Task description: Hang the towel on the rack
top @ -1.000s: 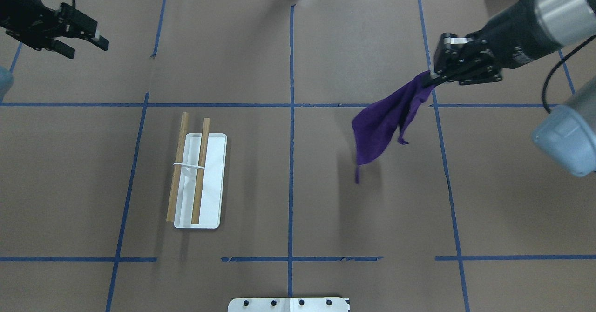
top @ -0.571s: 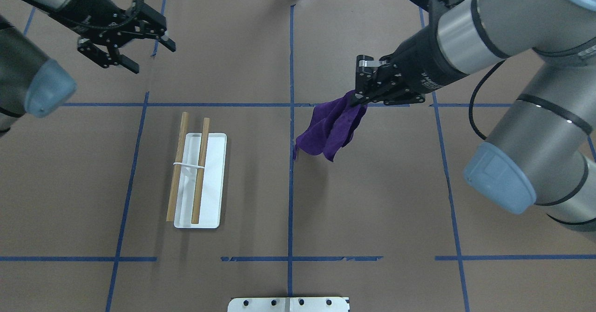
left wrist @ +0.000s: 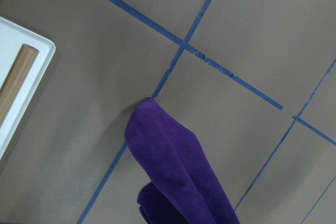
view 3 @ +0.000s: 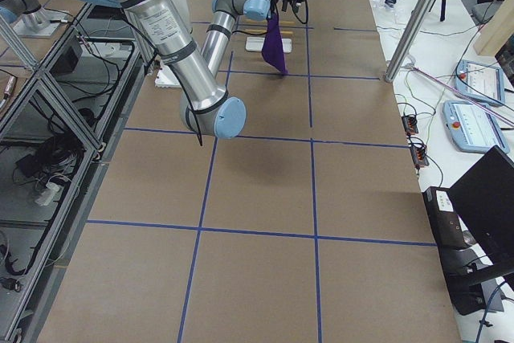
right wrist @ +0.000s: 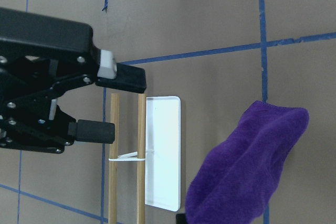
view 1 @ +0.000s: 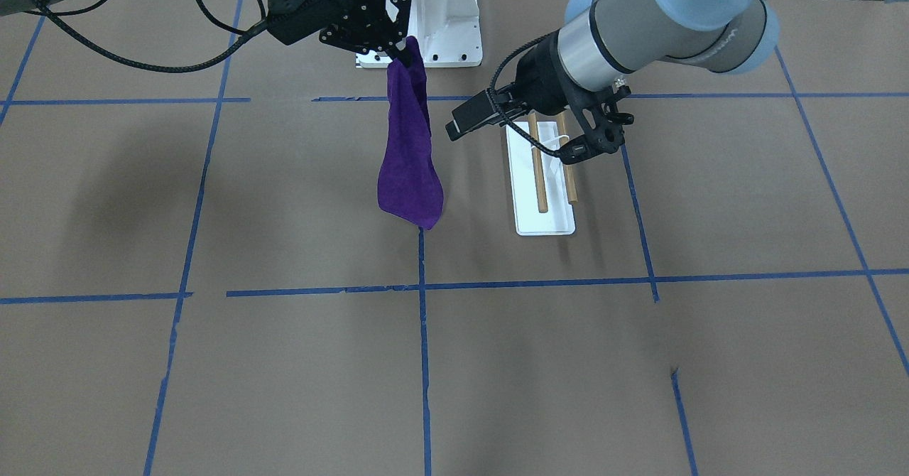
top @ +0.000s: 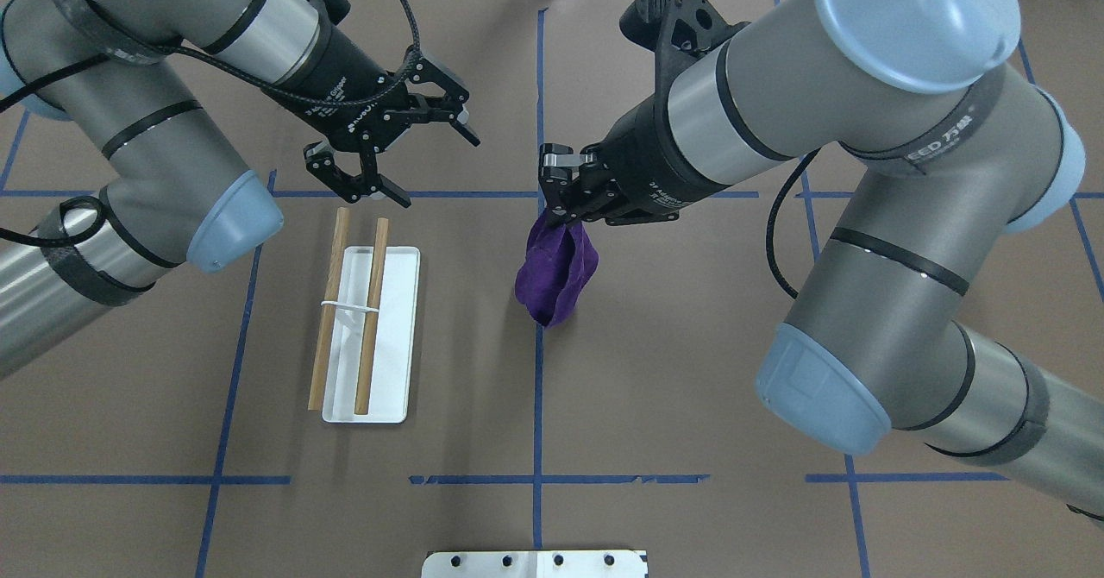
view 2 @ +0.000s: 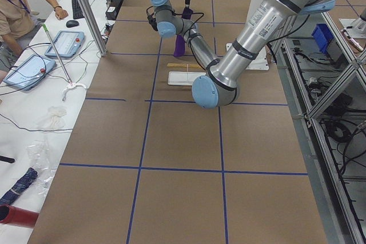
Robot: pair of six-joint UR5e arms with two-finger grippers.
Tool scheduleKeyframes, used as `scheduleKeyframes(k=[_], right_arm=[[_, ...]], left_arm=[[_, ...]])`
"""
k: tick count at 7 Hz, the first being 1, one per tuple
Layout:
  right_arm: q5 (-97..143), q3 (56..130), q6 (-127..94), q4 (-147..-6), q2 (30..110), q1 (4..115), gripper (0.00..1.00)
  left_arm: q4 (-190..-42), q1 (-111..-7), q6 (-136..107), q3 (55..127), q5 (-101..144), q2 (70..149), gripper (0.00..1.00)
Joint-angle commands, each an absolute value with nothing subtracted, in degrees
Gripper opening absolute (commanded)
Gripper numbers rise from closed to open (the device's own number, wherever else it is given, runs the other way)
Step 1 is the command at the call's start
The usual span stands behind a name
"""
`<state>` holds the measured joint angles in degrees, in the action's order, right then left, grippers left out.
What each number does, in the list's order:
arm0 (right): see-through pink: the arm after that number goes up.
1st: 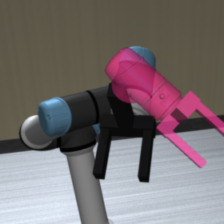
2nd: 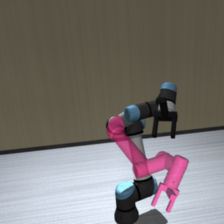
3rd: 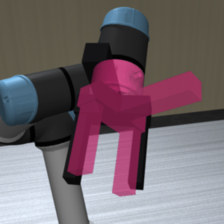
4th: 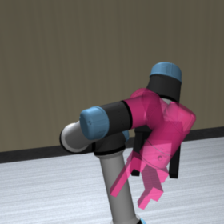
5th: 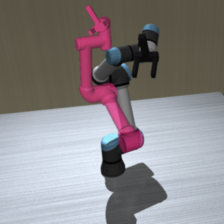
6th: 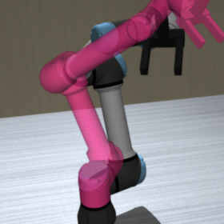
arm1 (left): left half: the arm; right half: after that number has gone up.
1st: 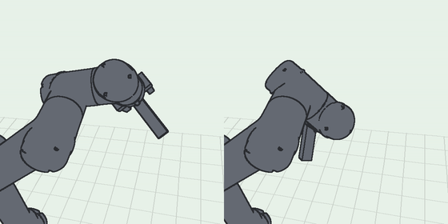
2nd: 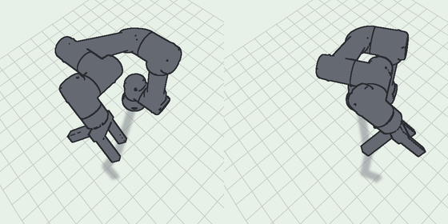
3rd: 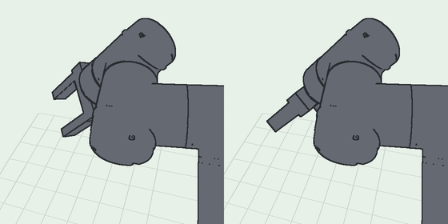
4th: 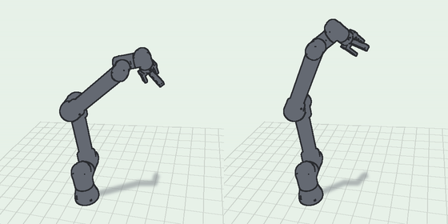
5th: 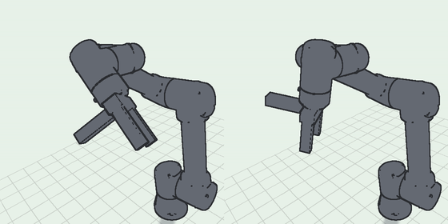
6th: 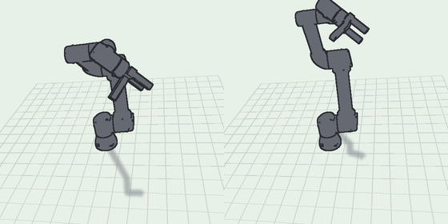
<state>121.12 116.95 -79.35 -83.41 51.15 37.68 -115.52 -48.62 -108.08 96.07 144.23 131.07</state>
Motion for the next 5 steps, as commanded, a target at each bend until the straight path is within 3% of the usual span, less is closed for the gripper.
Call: scheduleKeyframes(k=[1, 4, 5], right_arm=[[120.2, 116.5, -79.2, -83.4, 50.7, 36.7, 0.00], [120.1, 116.4, -79.2, -83.3, 50.5, 36.7, 0.00], [120.1, 116.4, -79.2, -83.3, 50.5, 36.7, 0.00]], left_arm=[[-115.6, -46.4, -111.7, 95.4, 144.2, 133.8, 0.96], [-115.7, -44.0, -113.1, 95.8, 144.2, 134.5, 0.89], [-117.5, -43.6, -114.5, 95.8, 144.1, 134.5, 0.79]])
